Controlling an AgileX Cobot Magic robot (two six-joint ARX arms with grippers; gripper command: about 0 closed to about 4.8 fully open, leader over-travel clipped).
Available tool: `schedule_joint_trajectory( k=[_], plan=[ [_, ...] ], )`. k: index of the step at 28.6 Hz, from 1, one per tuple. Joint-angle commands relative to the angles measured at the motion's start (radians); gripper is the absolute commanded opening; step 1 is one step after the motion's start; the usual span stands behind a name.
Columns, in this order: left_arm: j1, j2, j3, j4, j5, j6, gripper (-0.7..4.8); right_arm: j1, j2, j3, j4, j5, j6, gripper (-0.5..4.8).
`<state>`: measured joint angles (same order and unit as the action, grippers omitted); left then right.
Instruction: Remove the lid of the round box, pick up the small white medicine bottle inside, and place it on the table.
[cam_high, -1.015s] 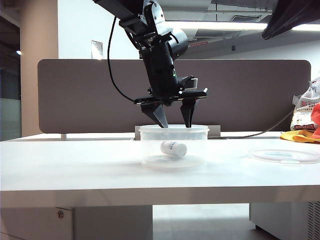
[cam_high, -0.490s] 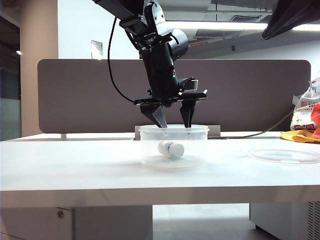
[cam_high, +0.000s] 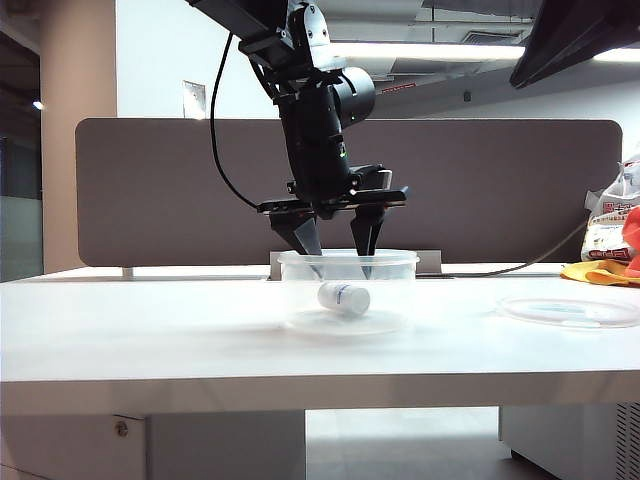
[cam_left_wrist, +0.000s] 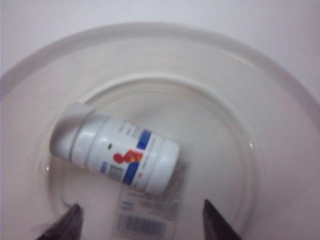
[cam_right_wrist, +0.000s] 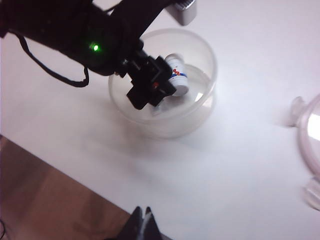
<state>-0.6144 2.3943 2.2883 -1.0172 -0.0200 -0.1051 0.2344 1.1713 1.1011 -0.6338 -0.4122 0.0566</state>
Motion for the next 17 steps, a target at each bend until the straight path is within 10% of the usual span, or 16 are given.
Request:
schedule_joint_trajectory(
  k=[1,17],
  plan=[
    [0.002,-0.043,0.004,0.01,0.009,0.0,3.1,0.023,0.008,0.005,0.022,0.021,-0.005,-0.06],
    [0.003,-0.195,0.003,-0.073,0.02,0.055,3.1,0.027,0.083,0.051,0.043,0.037,-0.005,-0.06]
  ],
)
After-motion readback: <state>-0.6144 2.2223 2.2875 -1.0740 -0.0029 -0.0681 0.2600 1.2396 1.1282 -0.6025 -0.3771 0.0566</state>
